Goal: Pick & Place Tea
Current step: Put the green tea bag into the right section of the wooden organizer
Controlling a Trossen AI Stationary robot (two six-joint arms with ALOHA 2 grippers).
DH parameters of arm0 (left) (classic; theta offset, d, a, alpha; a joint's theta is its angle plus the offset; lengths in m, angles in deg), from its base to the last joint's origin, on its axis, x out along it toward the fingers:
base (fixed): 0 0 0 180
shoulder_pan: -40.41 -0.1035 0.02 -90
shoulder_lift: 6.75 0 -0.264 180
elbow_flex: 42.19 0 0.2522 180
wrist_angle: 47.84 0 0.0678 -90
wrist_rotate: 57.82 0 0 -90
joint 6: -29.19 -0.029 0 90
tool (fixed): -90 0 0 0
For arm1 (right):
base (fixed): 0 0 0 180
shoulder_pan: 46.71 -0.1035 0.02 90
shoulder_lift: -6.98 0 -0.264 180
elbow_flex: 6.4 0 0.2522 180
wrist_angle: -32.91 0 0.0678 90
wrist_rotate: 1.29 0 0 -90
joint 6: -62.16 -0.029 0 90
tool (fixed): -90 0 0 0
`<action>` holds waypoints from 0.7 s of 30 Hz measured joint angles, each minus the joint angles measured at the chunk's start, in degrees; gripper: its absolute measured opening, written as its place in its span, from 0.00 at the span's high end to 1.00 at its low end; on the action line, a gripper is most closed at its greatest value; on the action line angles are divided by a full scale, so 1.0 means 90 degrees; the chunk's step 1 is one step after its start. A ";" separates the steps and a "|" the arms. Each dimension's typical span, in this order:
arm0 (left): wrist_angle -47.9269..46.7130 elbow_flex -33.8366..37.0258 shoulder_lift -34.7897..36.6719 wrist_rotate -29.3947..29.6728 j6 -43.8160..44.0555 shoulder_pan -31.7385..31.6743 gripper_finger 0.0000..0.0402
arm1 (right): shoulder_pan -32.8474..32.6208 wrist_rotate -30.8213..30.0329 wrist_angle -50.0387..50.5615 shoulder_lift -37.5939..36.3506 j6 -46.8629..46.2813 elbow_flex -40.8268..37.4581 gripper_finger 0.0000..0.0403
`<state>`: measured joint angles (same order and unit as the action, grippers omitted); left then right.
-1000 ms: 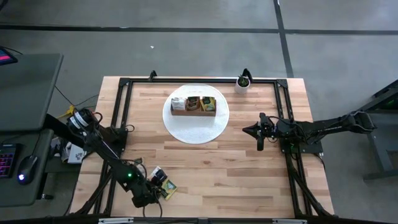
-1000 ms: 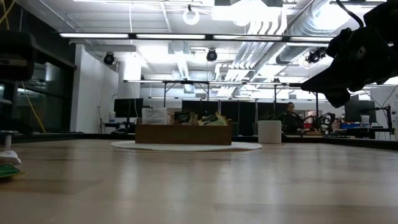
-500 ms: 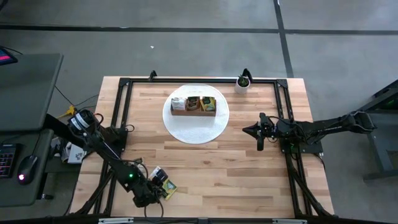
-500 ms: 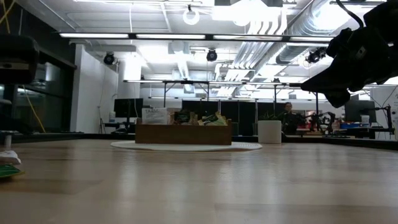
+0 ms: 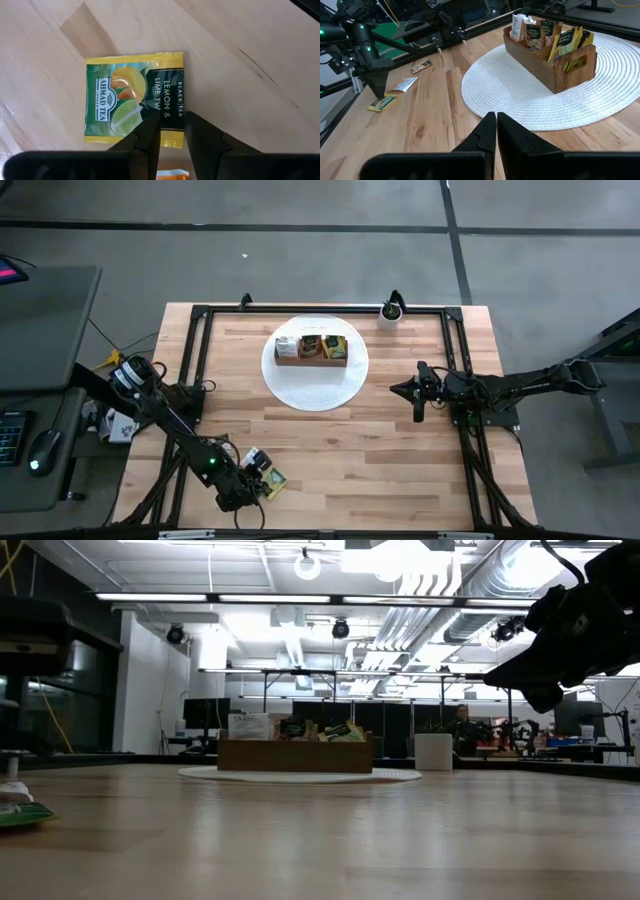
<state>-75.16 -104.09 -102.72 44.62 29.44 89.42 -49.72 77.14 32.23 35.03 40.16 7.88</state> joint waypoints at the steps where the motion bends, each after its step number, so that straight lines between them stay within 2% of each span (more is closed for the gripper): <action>1: 0.0033 -0.0002 -0.0050 0.0000 -0.0007 -0.0001 0.79 | 0.0000 -0.0002 0.0000 -0.0002 0.0000 0.0001 0.97; 8: 0.0042 -0.0032 -0.0413 -0.0159 0.0056 -0.0030 0.79 | 0.0002 0.0000 0.0000 0.0000 0.0000 0.0002 0.97; 21: 0.0038 -0.0019 -0.0432 -0.0121 0.0171 -0.0082 0.79 | 0.0002 -0.0001 0.0000 -0.0002 0.0000 0.0000 0.97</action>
<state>-74.82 -104.26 -106.61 43.53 30.97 88.68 -49.69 77.13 32.23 35.01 40.16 7.88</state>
